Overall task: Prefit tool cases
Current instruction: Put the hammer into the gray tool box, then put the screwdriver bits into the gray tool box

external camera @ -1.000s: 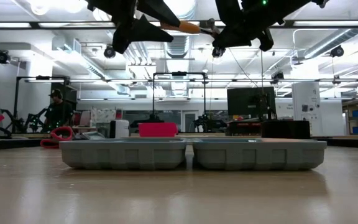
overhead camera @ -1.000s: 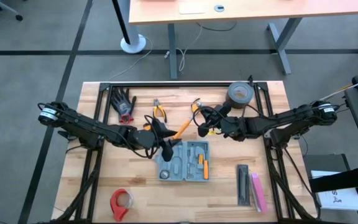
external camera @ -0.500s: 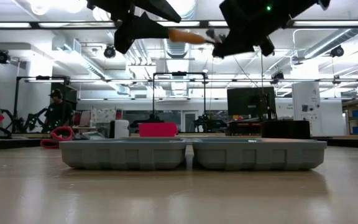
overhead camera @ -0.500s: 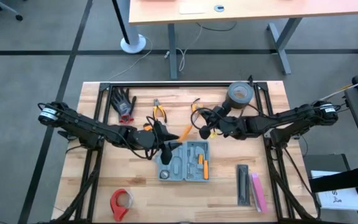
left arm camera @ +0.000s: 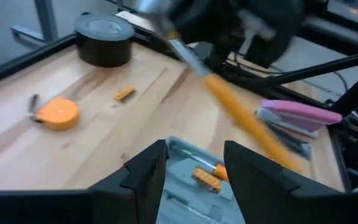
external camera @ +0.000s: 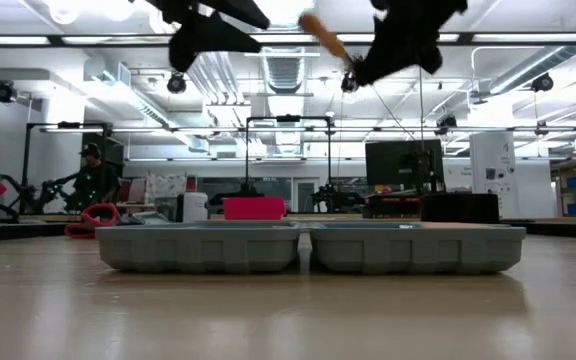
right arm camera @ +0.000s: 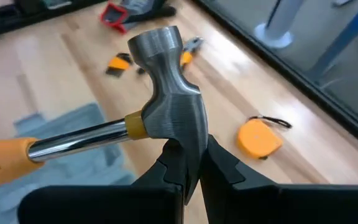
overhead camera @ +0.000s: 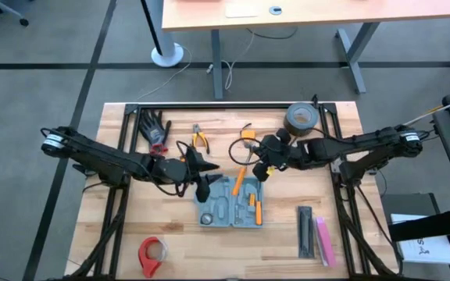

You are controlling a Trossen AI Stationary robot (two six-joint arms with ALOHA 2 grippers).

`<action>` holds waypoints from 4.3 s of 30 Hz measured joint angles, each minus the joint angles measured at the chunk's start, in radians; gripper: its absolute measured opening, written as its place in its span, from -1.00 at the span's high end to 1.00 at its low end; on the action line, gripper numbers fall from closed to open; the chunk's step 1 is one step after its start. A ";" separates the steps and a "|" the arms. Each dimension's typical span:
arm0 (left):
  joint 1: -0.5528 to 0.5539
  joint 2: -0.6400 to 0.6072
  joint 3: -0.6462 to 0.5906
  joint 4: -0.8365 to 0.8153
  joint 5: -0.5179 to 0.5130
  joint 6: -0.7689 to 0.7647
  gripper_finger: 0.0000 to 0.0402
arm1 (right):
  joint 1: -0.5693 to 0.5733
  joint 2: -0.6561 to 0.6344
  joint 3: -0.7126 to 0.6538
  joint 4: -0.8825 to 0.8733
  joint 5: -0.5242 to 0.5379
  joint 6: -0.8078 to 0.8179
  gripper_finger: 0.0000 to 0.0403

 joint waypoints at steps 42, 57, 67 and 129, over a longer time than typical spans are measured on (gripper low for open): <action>0.000 -0.160 0.000 -0.408 -0.133 -0.130 0.28 | -0.017 0.516 0.147 -0.133 -0.418 -0.155 0.96; 0.000 -0.160 0.000 -0.406 -0.133 -0.141 0.31 | -0.037 0.528 0.146 -0.163 -0.388 -0.163 0.89; 0.000 -0.160 0.000 -0.404 -0.132 -0.145 0.36 | -0.039 0.531 0.151 -0.169 -0.285 -0.179 0.60; -0.008 -0.390 0.003 -0.494 -0.071 -0.075 0.34 | 0.089 0.493 0.311 -0.228 -0.512 -0.226 0.35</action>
